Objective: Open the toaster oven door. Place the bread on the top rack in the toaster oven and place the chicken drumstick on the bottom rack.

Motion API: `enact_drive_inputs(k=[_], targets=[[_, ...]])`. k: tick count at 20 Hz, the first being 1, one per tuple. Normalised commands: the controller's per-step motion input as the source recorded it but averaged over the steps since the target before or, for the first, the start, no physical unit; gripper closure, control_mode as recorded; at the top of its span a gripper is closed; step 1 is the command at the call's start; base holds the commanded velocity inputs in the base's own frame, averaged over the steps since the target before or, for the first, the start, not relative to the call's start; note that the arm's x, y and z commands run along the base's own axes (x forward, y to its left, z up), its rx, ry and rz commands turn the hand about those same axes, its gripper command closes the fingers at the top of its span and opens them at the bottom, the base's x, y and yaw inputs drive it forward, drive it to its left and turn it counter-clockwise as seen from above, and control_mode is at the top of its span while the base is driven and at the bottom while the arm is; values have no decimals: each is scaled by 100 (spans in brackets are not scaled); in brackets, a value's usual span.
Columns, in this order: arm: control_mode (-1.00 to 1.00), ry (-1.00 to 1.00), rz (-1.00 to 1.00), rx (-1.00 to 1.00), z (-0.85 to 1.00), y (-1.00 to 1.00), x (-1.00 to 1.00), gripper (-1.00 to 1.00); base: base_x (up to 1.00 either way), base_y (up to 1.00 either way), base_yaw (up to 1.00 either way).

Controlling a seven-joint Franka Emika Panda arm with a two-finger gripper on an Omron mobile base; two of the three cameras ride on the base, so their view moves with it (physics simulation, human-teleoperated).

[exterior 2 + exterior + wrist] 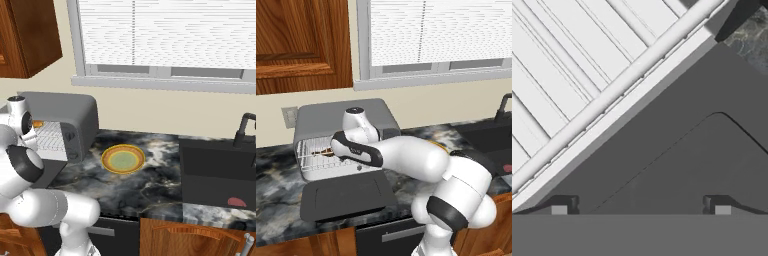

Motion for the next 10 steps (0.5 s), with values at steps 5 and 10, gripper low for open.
enact_drive_inputs(k=[5,10], targets=[[-100,12,-8,0,-1,14,5,-100,0,0,0],[-100,3,0,0,1,5,-34,-100,0,0,0]])
